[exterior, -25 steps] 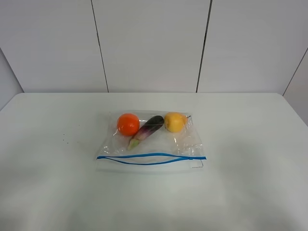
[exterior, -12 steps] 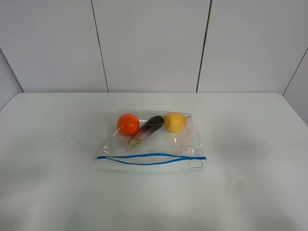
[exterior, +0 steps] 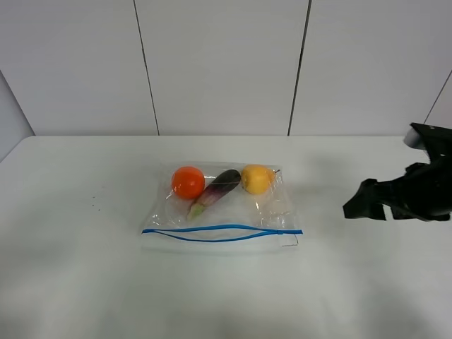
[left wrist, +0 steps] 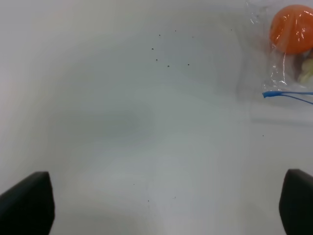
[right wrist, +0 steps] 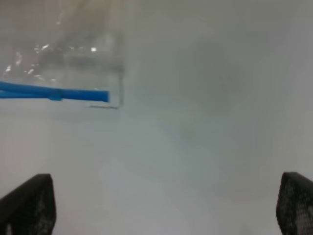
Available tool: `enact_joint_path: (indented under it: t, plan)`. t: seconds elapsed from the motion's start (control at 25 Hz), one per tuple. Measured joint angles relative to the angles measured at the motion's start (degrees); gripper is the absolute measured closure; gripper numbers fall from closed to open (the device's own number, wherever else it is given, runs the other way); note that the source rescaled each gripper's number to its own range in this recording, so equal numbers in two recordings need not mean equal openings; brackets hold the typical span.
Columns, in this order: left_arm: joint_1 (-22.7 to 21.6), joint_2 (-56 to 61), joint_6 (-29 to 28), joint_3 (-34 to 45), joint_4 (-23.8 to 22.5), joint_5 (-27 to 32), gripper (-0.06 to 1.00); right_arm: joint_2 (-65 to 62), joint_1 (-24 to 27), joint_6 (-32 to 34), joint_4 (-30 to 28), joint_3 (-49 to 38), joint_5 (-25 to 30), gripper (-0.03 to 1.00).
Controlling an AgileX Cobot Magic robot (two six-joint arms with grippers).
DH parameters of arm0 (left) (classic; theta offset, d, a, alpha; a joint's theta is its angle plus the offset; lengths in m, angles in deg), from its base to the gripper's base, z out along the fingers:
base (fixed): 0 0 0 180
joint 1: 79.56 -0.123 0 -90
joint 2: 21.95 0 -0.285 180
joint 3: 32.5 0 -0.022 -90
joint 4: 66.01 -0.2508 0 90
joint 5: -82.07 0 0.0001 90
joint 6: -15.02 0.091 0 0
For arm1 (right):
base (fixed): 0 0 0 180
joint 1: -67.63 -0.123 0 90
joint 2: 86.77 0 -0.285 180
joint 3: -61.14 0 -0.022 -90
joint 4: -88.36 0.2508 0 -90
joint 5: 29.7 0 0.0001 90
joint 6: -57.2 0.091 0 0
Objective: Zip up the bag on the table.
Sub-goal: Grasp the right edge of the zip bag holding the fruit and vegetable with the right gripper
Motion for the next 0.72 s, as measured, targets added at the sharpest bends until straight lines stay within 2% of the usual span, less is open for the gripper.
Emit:
enact_joint_path:
  t: [0.24,0.36,0.56,0.72]
  plan:
    - [0.00,0.00,0.00,0.00,0.00,0.00,-0.06,18.70,0.00,-15.95,15.38,10.85,6.34,-0.03]
    - [0.00,0.00,0.00,0.00,0.00,0.00,-0.06,26.13,0.00,-20.97,19.79,14.59,10.91,-0.03]
    - [0.00,0.00,0.00,0.00,0.00,0.00,-0.06,35.02,0.00,-25.99,24.02,17.05,14.86,-0.03]
    - [0.00,0.00,0.00,0.00,0.00,0.00,-0.06,39.42,1.05,-32.99,31.49,17.25,20.92,-0.03]
